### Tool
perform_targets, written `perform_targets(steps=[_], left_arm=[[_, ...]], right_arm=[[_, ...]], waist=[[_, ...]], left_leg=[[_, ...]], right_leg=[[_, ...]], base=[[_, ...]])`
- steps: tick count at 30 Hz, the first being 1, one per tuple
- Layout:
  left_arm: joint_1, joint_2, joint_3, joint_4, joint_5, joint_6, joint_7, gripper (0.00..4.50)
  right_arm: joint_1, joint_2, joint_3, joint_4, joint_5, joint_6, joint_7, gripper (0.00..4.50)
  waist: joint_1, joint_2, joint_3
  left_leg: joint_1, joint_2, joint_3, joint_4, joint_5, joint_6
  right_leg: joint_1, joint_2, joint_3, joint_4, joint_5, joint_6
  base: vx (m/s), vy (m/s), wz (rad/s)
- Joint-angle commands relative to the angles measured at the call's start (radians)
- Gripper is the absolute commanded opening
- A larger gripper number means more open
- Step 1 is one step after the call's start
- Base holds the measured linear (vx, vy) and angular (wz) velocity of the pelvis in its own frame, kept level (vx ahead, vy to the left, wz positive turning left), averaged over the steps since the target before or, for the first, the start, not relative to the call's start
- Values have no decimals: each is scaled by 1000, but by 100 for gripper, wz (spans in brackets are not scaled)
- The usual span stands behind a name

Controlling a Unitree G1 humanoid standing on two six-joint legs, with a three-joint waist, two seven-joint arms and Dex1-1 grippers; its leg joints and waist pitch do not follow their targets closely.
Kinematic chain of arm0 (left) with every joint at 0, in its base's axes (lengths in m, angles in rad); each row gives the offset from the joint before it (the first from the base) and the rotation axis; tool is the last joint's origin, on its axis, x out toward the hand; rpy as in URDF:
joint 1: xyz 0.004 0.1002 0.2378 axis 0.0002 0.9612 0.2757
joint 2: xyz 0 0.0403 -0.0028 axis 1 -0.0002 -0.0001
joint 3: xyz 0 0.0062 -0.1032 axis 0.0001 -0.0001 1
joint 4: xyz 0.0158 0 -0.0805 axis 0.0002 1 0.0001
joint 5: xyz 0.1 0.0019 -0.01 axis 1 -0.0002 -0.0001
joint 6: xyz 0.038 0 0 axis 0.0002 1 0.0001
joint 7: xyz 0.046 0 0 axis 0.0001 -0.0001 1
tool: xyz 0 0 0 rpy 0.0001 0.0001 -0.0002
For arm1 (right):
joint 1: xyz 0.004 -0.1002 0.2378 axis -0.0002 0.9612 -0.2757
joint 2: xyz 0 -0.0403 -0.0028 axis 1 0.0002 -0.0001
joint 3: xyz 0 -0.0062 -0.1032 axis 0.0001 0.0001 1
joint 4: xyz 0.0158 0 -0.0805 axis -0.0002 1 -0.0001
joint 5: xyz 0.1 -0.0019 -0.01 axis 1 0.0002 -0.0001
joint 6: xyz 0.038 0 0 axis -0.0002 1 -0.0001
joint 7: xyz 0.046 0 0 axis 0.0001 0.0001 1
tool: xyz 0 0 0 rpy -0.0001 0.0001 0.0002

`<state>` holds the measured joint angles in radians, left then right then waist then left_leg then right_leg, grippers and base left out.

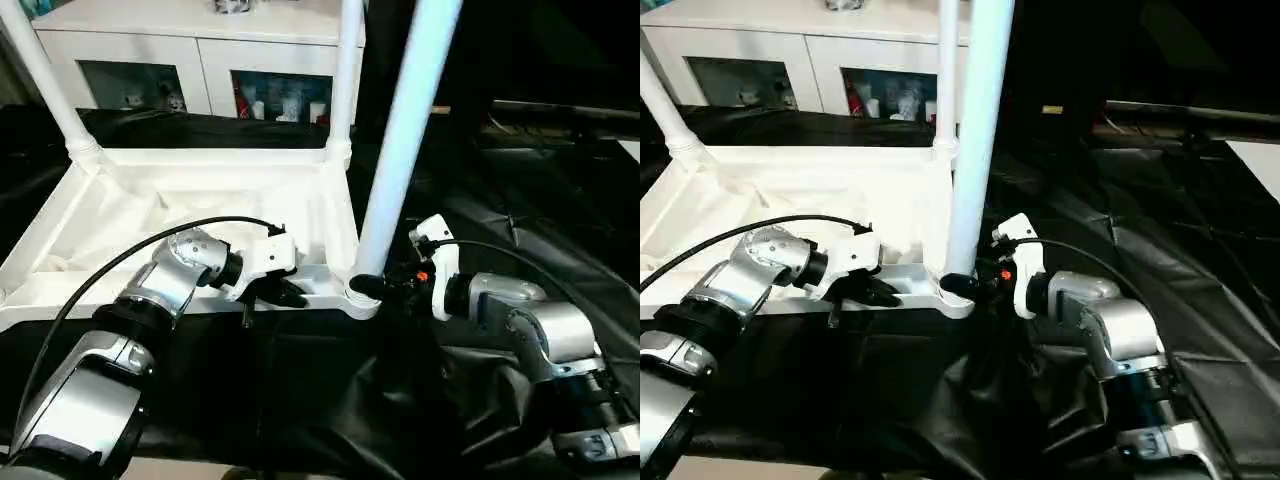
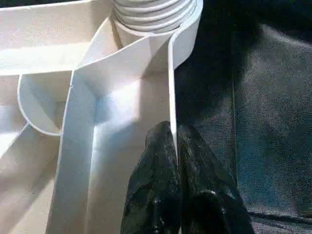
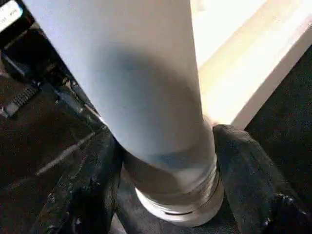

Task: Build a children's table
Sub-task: Rotate leg to tighten

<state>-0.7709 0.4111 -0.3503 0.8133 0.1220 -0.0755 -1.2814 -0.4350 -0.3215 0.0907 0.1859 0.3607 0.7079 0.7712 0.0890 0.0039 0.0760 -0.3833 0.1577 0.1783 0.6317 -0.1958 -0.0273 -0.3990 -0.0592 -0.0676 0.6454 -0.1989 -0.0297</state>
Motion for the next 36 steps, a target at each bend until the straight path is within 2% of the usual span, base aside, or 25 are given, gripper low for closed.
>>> perform_targets(steps=[1,4,5,9,10,11,12,13,14,15,16,17,18,20,23,24,25,26,27,28,30,32,35,36], left_arm=[[-37,17,15,-2,8,-21,18,0],[-38,23,18,3,7,-26,19,0],[-38,23,18,3,7,-26,19,0],[-39,24,23,5,6,-26,31,0],[-39,24,23,4,7,-26,31,0],[-39,26,25,5,6,-27,33,0],[-40,27,25,6,6,-28,34,0],[-41,30,26,9,8,-33,38,0],[-41,30,26,9,8,-33,38,0],[-43,33,26,14,10,-36,39,0],[-44,35,26,16,12,-37,39,0],[-44,35,26,16,12,-37,39,0],[-45,37,25,18,13,-37,37,0],[-46,38,24,19,14,-37,34,0],[-47,41,21,22,17,-38,30,0],[-46,43,18,19,18,-36,25,0],[-46,43,18,19,18,-35,25,0],[-44,44,16,15,20,-34,21,0],[-42,45,15,11,21,-33,20,0],[-39,45,14,8,21,-32,20,0],[-34,46,12,1,21,-28,16,0],[-26,45,11,-2,22,-28,15,0],[-12,42,7,-13,21,-24,3,0],[-9,41,6,-17,20,-22,1,0]], right_arm=[[31,15,-6,52,10,22,-18,256],[67,27,-17,75,17,6,-16,256],[67,27,-17,75,17,6,-16,256],[134,46,-40,107,24,-58,-7,256],[143,49,-42,109,21,-68,-7,256],[158,54,-42,110,17,-89,-8,256],[165,56,-42,110,15,-100,-9,256],[180,64,-47,115,14,-127,-12,256],[180,64,-47,115,14,-127,-12,256],[193,70,-48,127,0,-167,-24,256],[201,70,-37,138,-20,-199,-33,256],[201,70,-37,138,-20,-199,-33,256],[209,61,-6,146,-58,-236,-42,256],[211,52,23,144,-84,-254,-45,256],[198,50,48,127,-95,-237,-45,256],[174,44,69,115,-101,-213,-31,256],[173,43,70,115,-101,-212,-30,256],[148,36,89,114,-105,-184,-14,256],[138,32,97,114,-106,-169,-8,256],[129,26,108,119,-108,-165,3,256],[111,15,127,130,-100,-135,31,256],[91,1,149,150,-112,-131,59,256],[60,-10,156,181,-127,-122,70,256],[55,-14,159,184,-128,-115,75,256]], waist=[[6,9,-72],[9,19,-73],[8,15,-73],[13,23,-74],[12,20,-74],[14,24,-74],[14,22,-74],[16,26,-74],[16,25,-75],[16,23,-74],[19,28,-74],[18,27,-74],[18,26,-74],[15,27,-71],[11,26,-65],[10,21,-64],[10,20,-65],[8,15,-66],[9,18,-67],[8,9,-69],[9,14,-69],[8,11,-70],[6,5,-64],[7,7,-65]], left_leg=[[24,83,-42,-93,-257,-39],[22,84,-44,-94,-261,-42],[22,85,-43,-96,-267,-43],[24,84,-43,-95,-278,-44],[22,84,-44,-97,-277,-42],[22,84,-45,-97,-276,-42],[21,83,-43,-96,-276,-39],[22,83,-44,-96,-276,-39],[23,84,-43,-97,-274,-38],[21,83,-44,-98,-271,-36],[22,83,-43,-97,-272,-34],[21,83,-43,-98,-272,-33],[20,83,-45,-100,-271,-32],[18,82,-46,-103,-281,-32],[22,82,-51,-108,-324,-37],[23,81,-51,-109,-334,-37],[26,81,-52,-109,-336,-38],[23,82,-53,-112,-319,-33],[24,83,-53,-113,-311,-33],[25,84,-50,-115,-289,-27],[30,83,-45,-113,-276,-23],[34,83,-43,-111,-282,-24],[32,82,-40,-111,-275,-18],[33,82,-40,-111,-269,-17]], right_leg=[[42,-121,67,-106,-315,-204],[43,-122,67,-105,-297,-206],[43,-120,67,-105,-286,-210],[42,-123,67,-105,-279,-219],[44,-122,66,-104,-276,-219],[45,-122,66,-103,-277,-220],[44,-123,66,-107,-281,-218],[44,-124,66,-106,-288,-216],[44,-123,66,-108,-287,-214],[46,-123,66,-108,-289,-214],[44,-124,66,-111,-296,-212],[44,-125,65,-112,-299,-211],[46,-124,64,-112,-307,-206],[45,-122,63,-114,-341,-194],[45,-123,62,-122,-437,-170],[44,-124,62,-127,-463,-161],[44,-125,61,-127,-479,-155],[48,-126,61,-129,-492,-143],[48,-126,61,-129,-484,-143],[49,-124,60,-129,-455,-145],[45,-123,62,-127,-405,-164],[44,-123,62,-127,-402,-172],[43,-122,64,-131,-414,-170],[44,-123,64,-130,-420,-170]], base=[[0,0,0],[0,0,0],[0,0,0],[0,0,0],[0,0,0],[0,0,0],[0,0,0],[0,0,0],[0,0,0],[0,0,0],[0,0,0],[0,0,0],[0,0,0],[0,0,0],[0,0,0],[0,0,0],[0,0,0],[0,0,0],[0,0,0],[0,0,0],[0,0,0],[0,0,0],[0,0,0],[0,0,0]])
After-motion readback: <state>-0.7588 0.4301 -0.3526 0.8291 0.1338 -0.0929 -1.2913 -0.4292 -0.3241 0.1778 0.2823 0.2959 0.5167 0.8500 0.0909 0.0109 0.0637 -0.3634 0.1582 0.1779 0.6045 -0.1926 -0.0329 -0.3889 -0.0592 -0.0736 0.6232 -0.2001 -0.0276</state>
